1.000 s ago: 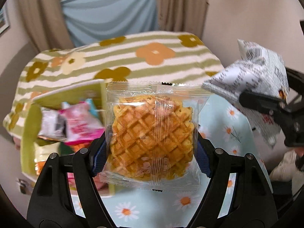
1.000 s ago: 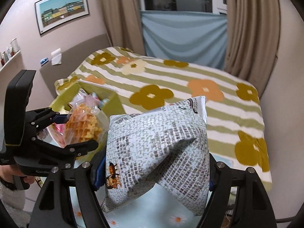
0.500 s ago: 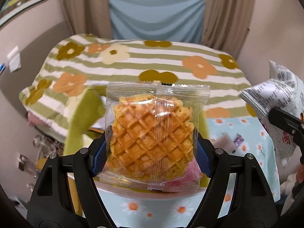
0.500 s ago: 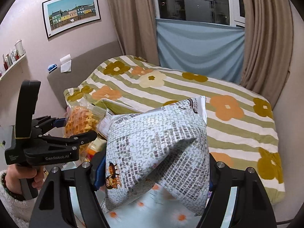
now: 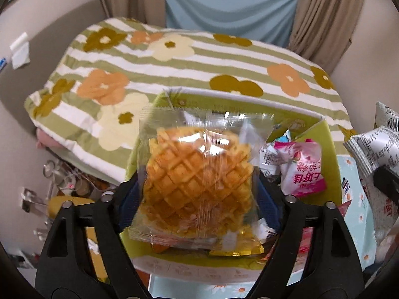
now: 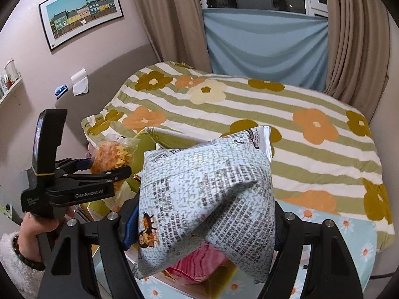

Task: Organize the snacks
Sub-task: 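Carry both packets over the box and open both tools to drop them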

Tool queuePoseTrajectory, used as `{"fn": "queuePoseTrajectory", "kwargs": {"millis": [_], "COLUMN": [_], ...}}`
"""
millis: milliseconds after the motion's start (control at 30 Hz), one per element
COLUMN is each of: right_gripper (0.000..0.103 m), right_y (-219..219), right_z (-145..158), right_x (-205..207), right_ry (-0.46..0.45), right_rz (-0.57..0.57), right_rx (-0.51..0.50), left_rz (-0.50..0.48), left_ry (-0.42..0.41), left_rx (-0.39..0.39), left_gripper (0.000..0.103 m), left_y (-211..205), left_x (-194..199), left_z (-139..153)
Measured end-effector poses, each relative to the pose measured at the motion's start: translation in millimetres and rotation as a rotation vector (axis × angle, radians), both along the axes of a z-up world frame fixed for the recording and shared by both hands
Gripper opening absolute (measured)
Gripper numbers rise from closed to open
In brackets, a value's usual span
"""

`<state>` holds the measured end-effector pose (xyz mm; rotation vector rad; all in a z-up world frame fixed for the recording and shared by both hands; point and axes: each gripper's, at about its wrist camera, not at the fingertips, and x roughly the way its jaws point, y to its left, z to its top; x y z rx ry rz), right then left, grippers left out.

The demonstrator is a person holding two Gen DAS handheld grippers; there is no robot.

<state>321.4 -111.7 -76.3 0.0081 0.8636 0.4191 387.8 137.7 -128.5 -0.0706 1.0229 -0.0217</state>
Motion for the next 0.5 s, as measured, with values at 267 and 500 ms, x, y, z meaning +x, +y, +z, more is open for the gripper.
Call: {"fn": "queuePoseTrajectory", "kwargs": {"millis": [267,500], "right_gripper": [0.074,0.078], "right_y": [7,26], "right_z": [-17,-15], "right_x": [8,16], "right_ry": [0.068,0.05], "right_rz": [-0.003,0.038], "right_rx": [0.009,0.015], "left_rz": [-0.029,-0.045], "left_ry": [0.029,0.027], "left_rx": [0.082,0.124], "left_gripper": [0.103,0.103], "left_y": [-5,-7], "left_x": [-8,-28], "left_z": [-21,-20]}}
